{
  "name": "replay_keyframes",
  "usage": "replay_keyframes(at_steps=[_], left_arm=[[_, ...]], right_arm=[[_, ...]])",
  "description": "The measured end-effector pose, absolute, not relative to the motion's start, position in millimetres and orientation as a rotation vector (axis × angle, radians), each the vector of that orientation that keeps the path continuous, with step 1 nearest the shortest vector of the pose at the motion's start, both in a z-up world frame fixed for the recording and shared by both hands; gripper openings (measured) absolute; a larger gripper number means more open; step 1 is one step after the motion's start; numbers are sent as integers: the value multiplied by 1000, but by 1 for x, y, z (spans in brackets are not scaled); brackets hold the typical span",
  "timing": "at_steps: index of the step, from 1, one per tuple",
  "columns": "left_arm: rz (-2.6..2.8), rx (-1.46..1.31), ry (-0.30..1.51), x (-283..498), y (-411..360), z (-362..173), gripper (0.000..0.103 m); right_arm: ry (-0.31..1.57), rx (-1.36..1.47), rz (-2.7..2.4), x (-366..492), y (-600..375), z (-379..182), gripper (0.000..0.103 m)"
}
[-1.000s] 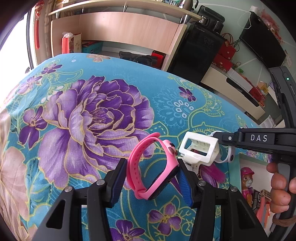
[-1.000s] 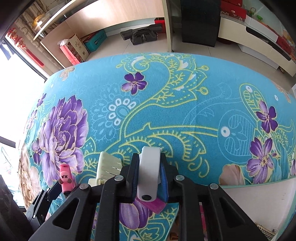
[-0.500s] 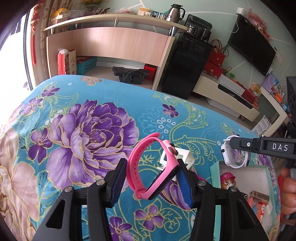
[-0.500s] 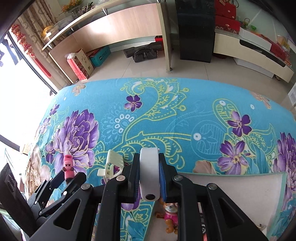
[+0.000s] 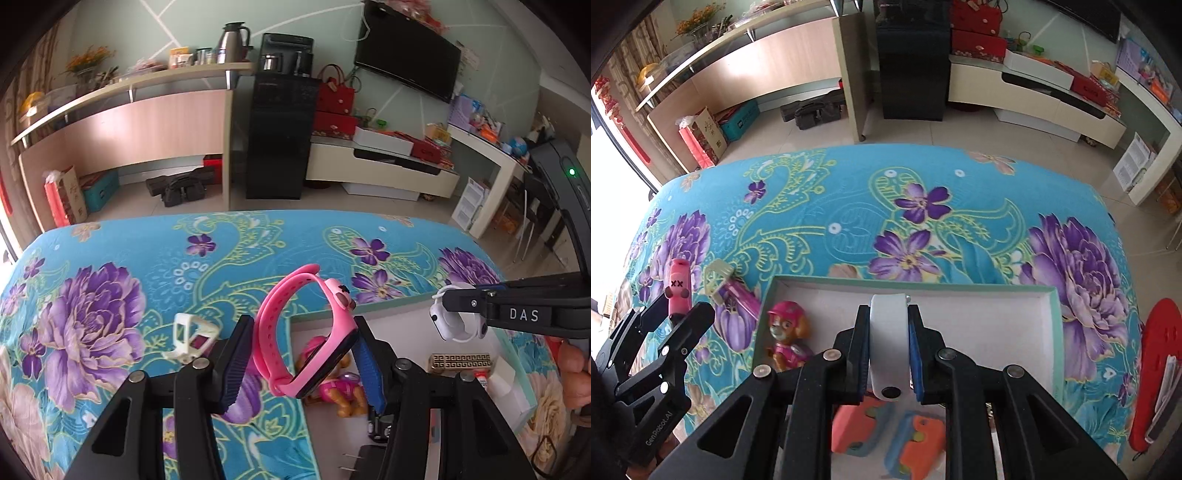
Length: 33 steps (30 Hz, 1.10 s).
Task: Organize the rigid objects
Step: 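Carry the pink watch band and white round device over the tray and lower them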
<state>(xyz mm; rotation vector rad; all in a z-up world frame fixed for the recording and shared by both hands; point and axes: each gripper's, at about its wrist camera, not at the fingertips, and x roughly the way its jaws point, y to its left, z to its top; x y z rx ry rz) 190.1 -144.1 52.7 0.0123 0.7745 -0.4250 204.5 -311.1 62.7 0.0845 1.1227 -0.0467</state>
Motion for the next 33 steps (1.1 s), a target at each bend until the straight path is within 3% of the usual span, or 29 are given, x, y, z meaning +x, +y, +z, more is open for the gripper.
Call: replay_keyframes(at_steps=[10,33], left_arm=[[-488,123,797,179,-210,32,56],[-488,181,812,178,-234,15,57]], right_arm=[[1146,92,-183,176,-379,52,19],[1200,126,-227,172,-407,19,19]])
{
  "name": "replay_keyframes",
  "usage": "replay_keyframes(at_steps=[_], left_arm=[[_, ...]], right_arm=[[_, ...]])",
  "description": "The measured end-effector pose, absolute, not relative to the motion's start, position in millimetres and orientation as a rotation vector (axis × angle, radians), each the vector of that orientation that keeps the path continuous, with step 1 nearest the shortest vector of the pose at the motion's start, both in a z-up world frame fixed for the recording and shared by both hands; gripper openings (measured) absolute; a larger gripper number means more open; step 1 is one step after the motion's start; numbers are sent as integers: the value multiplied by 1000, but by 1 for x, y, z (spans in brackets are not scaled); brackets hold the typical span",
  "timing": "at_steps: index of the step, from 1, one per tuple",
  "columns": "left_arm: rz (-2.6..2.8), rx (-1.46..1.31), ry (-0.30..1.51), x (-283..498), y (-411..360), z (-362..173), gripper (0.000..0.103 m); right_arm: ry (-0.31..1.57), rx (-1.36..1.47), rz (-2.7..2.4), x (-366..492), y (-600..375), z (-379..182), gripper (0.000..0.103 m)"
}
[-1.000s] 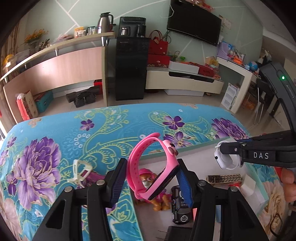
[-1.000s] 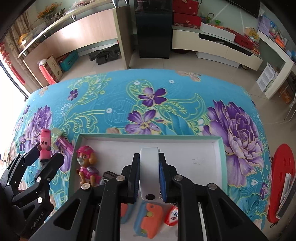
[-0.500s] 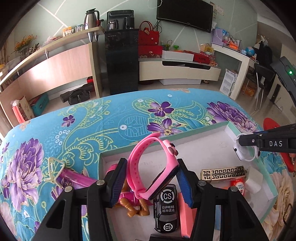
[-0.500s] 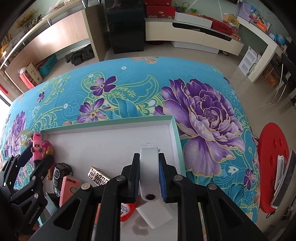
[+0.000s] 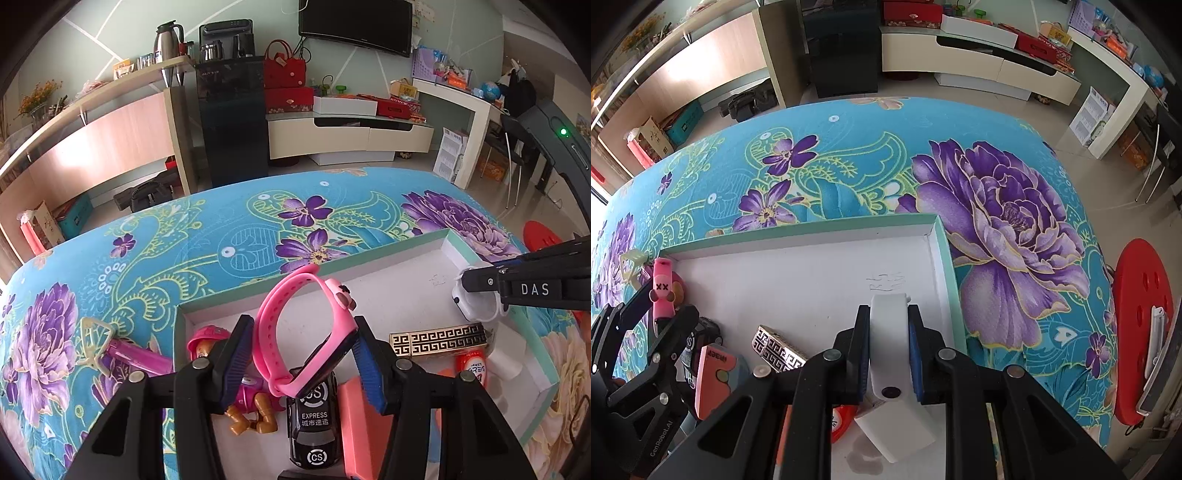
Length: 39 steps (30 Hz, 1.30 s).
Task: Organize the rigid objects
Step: 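Carry the pink watch band and white round device over the tray and lower them, then open both tools to release the watch band and white device in the tray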
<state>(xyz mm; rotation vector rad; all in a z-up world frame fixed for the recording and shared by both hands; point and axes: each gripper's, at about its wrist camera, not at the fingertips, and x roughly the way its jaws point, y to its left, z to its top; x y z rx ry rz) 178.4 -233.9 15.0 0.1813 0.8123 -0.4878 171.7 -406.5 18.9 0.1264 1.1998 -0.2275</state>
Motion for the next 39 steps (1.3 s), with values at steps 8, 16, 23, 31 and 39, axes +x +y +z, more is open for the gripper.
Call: replay_keyframes(at_steps=[8,16,23,31,39], left_arm=[[-499,199,818,177,-236,14,64],[-504,199,820,176,-233,20,77],[-489,173,807,179,-214,36,92],[-405,148,818,189,-176,46,103],[-241,106,857,205,-114,43,103]], right_arm=[[1218,106,-223,173,-403,14,19],[1228,106,-220,174,-401,16,38],[1218,102,-211,174,-396,27,56],[1224,97,-184,172,-383,37,71],[1234,68,-144,174,-363,44,79]])
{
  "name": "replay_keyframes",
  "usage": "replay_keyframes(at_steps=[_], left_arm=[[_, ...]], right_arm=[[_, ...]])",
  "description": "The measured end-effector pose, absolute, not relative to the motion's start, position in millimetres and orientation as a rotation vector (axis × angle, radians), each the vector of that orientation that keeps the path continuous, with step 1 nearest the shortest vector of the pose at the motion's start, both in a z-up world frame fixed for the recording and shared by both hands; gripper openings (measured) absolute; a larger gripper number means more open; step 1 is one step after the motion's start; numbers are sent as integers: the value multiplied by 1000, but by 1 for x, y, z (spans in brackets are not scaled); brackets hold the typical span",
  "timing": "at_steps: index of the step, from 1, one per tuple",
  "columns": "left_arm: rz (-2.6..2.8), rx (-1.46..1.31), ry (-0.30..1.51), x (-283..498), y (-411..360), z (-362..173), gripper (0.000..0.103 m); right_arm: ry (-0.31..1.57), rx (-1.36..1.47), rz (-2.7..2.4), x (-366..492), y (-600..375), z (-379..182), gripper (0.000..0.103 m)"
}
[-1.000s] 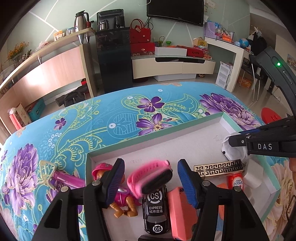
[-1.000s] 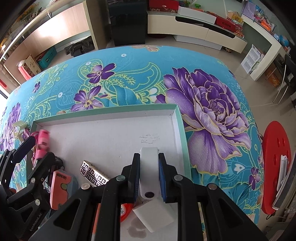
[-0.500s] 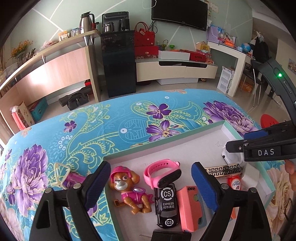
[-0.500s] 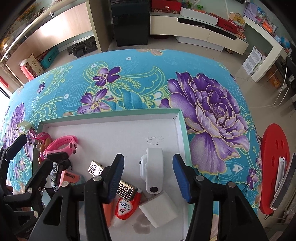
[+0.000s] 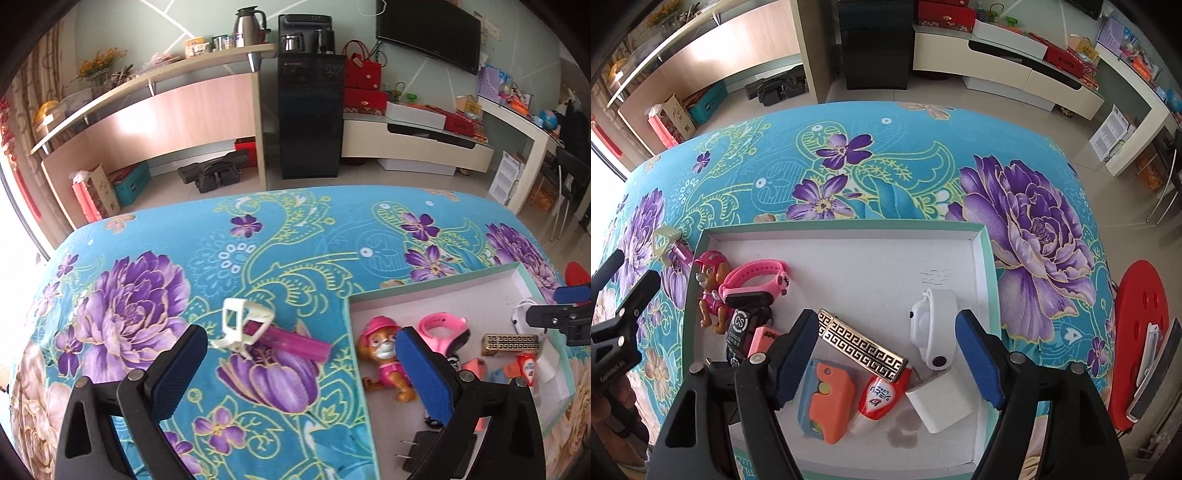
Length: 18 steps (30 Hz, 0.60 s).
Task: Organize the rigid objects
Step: 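Open both tools to release the watch band and white device in the tray, then grasp the white plastic stand with the left tool while the right tool moves to the pink lighter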
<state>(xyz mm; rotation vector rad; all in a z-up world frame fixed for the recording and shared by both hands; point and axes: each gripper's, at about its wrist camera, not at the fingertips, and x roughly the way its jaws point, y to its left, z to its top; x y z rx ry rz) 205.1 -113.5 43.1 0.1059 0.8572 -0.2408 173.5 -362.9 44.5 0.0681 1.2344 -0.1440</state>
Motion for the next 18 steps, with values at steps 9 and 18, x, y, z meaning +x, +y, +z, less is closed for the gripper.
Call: replay_keyframes(at_steps=[9,18], left_arm=[[-55,2,919,216,-42,30,103],[-31,-35,936,219,-22,25,103]], right_arm=[[1248,11,-101,179,-333,48,88],[1257,-52,-41,196,-290,43,88]])
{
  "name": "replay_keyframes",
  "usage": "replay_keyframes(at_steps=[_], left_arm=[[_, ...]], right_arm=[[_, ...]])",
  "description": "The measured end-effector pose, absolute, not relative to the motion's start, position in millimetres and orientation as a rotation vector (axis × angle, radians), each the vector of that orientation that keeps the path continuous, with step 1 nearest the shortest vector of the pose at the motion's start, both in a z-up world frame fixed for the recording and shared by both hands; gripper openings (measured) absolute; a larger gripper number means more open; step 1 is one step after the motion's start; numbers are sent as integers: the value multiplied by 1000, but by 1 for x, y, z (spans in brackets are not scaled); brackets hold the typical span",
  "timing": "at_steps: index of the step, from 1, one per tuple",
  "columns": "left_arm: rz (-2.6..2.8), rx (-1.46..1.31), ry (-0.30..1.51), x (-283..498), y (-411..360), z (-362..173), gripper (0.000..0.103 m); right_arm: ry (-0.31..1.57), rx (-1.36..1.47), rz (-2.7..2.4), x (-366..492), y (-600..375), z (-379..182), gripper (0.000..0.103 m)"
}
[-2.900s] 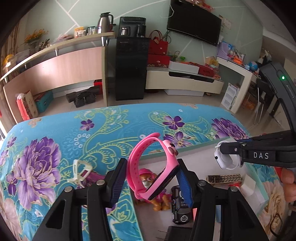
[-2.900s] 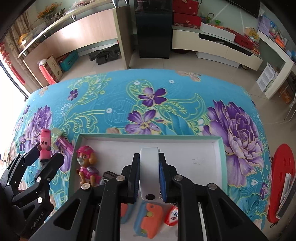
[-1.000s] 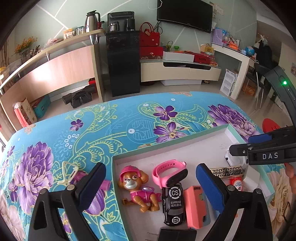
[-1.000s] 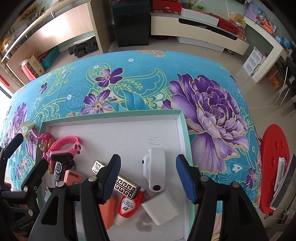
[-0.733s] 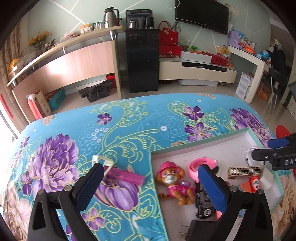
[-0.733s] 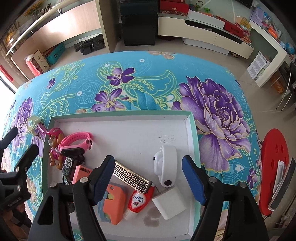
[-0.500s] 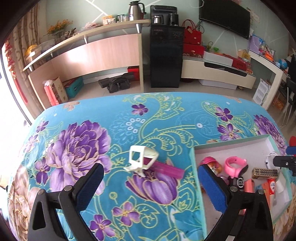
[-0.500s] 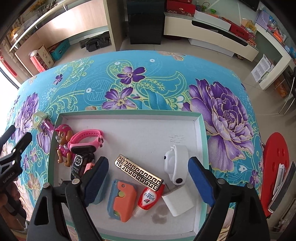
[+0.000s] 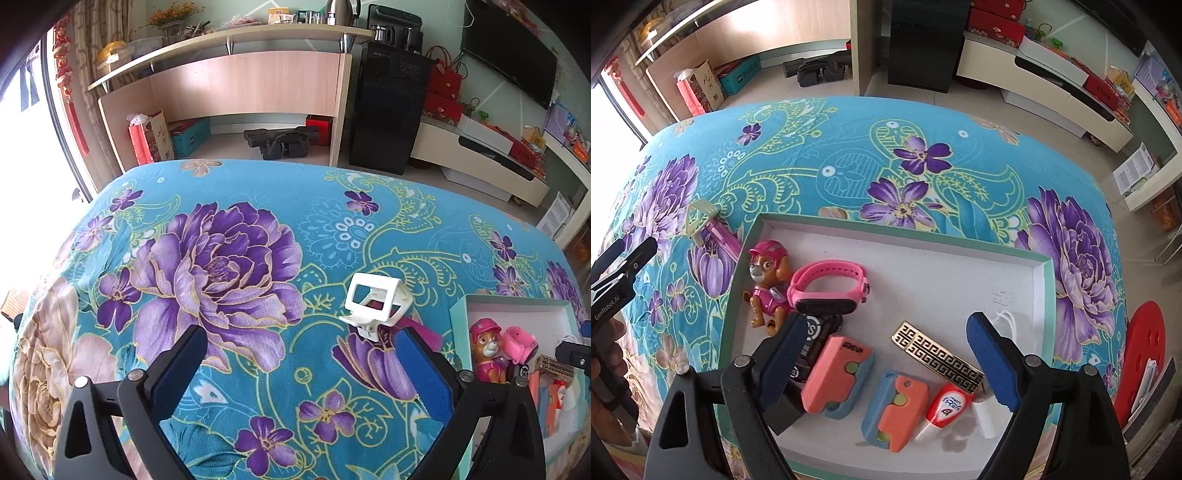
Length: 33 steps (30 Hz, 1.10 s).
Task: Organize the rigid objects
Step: 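Grasp the white plastic stand with the left tool while the right tool moves to the pink lighter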
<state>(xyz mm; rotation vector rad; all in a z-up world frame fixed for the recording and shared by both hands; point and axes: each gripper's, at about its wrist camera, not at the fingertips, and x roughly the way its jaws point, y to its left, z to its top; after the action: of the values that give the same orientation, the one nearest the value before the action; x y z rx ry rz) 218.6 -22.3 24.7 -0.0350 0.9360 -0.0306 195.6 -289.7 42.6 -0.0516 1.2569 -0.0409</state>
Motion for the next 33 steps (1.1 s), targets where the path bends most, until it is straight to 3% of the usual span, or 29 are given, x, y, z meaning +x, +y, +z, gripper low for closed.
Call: replay_keyframes(at_steps=[13,22,33], left_arm=[[-29,-104,976,225,-3,10,103],[-33,-138,986,232,4,1,103],[-182,-104,973,251,-25,-10,103]], right_arm=[[1249,-71,29,227,-240,31,88],[1131,12,29,249,-206,41,88],[1167,47,52,272,-196,25,88]])
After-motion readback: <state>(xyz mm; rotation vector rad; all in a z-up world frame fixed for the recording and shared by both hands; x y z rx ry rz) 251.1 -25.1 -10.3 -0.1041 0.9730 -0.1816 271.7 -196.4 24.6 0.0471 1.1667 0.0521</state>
